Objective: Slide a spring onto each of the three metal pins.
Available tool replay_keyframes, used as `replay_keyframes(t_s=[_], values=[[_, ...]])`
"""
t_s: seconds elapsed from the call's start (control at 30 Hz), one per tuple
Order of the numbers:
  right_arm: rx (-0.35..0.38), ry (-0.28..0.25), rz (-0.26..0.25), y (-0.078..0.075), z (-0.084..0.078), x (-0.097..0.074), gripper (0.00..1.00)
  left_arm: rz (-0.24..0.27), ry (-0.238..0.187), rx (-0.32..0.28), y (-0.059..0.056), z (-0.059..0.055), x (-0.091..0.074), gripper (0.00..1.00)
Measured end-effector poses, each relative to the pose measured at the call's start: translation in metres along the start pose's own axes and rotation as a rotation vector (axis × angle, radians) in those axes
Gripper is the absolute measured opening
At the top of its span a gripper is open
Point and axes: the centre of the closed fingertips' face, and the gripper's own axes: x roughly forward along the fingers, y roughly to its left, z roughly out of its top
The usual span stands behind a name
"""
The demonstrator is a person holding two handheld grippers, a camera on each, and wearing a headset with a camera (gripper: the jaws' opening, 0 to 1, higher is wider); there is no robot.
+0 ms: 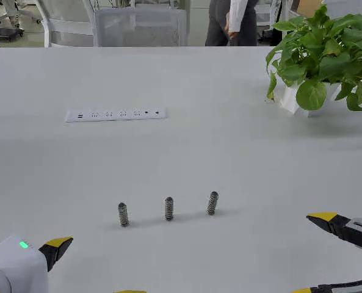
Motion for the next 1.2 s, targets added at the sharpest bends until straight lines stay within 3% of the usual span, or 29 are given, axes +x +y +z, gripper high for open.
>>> replay_keyframes(t_s=[0.97, 1.2], values=[[-0.006, 0.004, 0.017, 0.004, 0.005, 0.012, 0.99, 0.007, -0.014, -0.029, 0.005, -0.006, 0.002, 0.96], [-0.012, 0.001, 0.018, 0.01, 0.006, 0.023, 0.99, 0.021, -0.024, -0.061, 0.009, -0.01, 0.004, 0.96]])
